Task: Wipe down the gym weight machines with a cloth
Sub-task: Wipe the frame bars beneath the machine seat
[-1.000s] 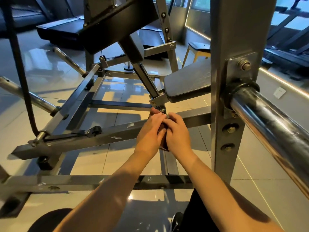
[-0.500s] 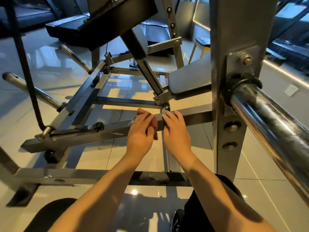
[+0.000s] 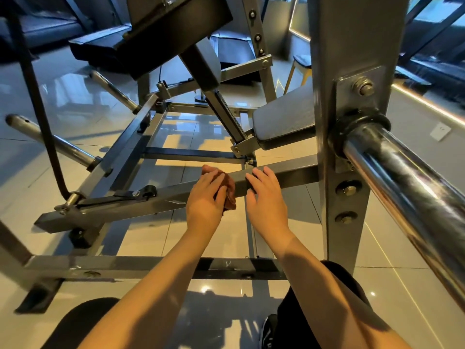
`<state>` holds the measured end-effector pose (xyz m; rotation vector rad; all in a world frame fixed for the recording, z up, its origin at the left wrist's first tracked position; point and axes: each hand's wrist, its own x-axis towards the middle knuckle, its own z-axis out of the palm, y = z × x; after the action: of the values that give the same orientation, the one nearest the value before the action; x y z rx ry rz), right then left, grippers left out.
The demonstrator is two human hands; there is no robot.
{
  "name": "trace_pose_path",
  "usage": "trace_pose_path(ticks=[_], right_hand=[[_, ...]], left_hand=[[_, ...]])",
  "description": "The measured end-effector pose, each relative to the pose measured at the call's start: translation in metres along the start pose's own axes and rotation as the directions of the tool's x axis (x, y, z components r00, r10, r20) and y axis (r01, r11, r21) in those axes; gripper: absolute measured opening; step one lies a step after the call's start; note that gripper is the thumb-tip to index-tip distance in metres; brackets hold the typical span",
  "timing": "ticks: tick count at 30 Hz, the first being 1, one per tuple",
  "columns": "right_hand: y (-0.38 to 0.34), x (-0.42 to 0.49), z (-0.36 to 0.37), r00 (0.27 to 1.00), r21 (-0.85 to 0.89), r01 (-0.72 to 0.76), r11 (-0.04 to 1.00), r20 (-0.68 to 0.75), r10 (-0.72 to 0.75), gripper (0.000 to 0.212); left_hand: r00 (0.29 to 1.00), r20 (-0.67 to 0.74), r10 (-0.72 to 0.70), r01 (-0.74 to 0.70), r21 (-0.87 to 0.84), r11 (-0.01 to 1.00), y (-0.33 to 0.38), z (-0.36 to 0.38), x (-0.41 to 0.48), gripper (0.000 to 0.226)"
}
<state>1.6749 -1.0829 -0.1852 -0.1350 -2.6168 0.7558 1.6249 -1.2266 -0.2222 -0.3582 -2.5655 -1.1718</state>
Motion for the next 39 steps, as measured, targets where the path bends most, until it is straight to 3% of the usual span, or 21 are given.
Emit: trace_pose_path(ticks=[9,15,22,25,29,34,39], right_hand=[[-0.002,-0.001,0.001,1.0,0.045,-0.031,0.999,0.005,0.031,0.04],[0.0,-0.002,0.001,1.0,0.058,-0.017,0.998,0.006,0.017,0.041],[-0.001,-0.003,-0.001,1.0,0.101,-0.01,0.995,-0.007,0.011,0.042],[0.001,-0.005,0.0,0.999,0.043,0.029,0.999,0.015,-0.029,0.043],[-0.001,-0.008,0.0,0.996,0.027,0.056,0.998,0.068,-0.058,0.045],[-0.01,-0.018,-0.002,0.994,0.233,0.024,0.972,0.1,-0.048,0.042],[-0.022,-0.028,-0.009,0.978,0.48,-0.021,0.877,0.19,-0.081,0.037]], left_hand=[[0.993,0.115,0.01,-0.027,0.149,0.988,0.013,-0.004,0.011,0.039],[1.0,0.011,-0.019,0.019,0.068,0.998,0.003,-0.006,0.001,0.038],[0.99,0.107,0.092,-0.108,0.162,0.981,0.031,0.006,0.007,0.04],[0.992,0.13,0.008,-0.031,0.184,0.982,0.016,-0.001,0.008,0.041],[0.998,0.042,0.035,-0.04,0.124,0.991,0.001,-0.008,0.0,0.037],[0.998,-0.024,0.053,-0.051,0.097,0.994,0.013,-0.025,-0.014,0.033],[0.999,-0.007,0.038,-0.037,0.098,0.995,0.036,-0.042,-0.033,0.032]])
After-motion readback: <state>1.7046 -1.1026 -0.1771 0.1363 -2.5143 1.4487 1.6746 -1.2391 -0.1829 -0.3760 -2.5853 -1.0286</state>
